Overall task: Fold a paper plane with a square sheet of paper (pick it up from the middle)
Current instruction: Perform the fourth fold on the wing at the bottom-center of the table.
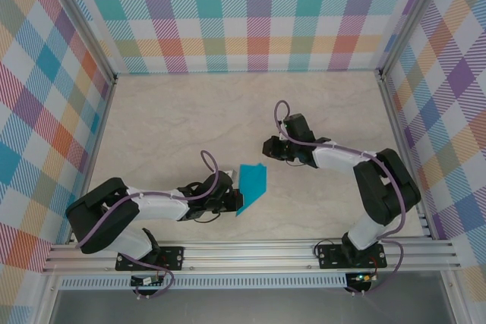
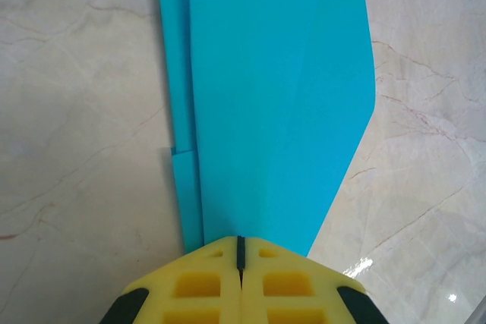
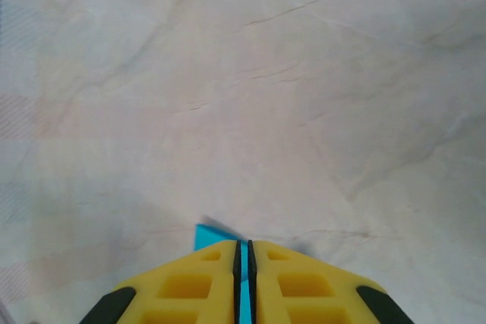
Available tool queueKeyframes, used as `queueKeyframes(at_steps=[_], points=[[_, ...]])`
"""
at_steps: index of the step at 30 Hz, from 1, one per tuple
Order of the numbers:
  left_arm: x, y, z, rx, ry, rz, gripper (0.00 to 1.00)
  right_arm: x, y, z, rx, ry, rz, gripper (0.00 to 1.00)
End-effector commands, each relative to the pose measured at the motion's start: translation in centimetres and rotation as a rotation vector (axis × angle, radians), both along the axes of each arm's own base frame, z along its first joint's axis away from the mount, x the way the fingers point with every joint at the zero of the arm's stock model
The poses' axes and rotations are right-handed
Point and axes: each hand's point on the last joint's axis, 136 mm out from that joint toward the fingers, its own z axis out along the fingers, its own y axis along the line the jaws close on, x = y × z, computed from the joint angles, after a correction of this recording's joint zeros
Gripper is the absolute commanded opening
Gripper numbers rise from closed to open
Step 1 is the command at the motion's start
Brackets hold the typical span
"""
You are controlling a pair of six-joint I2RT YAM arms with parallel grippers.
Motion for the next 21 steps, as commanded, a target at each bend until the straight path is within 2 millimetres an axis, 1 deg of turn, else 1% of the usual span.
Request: queueKeyframes(at_steps=[1, 7, 9, 11, 12, 15, 17, 21], points=[[-6.1, 7.9, -6.5, 0.343, 0.245, -0.033, 0.0, -3.8, 2.4, -0.5, 0.036, 0.047, 0.098, 0.13], [-5.8, 7.6, -6.2, 0.338, 0.239, -0.03, 0.0, -8.8, 5.9, -3.0, 0.051, 0.14, 0.182, 0.12], [-5.6, 7.4, -6.0, 0.331, 0.236, -0.026, 0.0, -9.9, 6.3, -4.0, 0.017, 0.151, 0.184, 0.11], [-5.5, 7.3, -6.0, 0.327, 0.233, -0.023, 0.0, -10.6, 6.4, -4.8, 0.017, 0.171, 0.18, 0.1], [-5.4, 7.3, -6.0, 0.326, 0.231, -0.02, 0.0, -10.7, 6.0, -5.6, -0.003, 0.191, 0.167, 0.1], [-5.4, 7.2, -6.0, 0.326, 0.231, -0.019, 0.0, -11.0, 5.7, -7.3, -0.03, 0.221, 0.158, 0.1], [-5.4, 7.3, -6.1, 0.33, 0.234, -0.021, 0.0, -11.0, 5.5, -7.9, -0.049, 0.236, 0.151, 0.09], [-5.5, 7.3, -6.2, 0.332, 0.239, -0.019, 0.0, -10.5, 4.0, -8.7, -0.133, 0.227, 0.093, 0.09]])
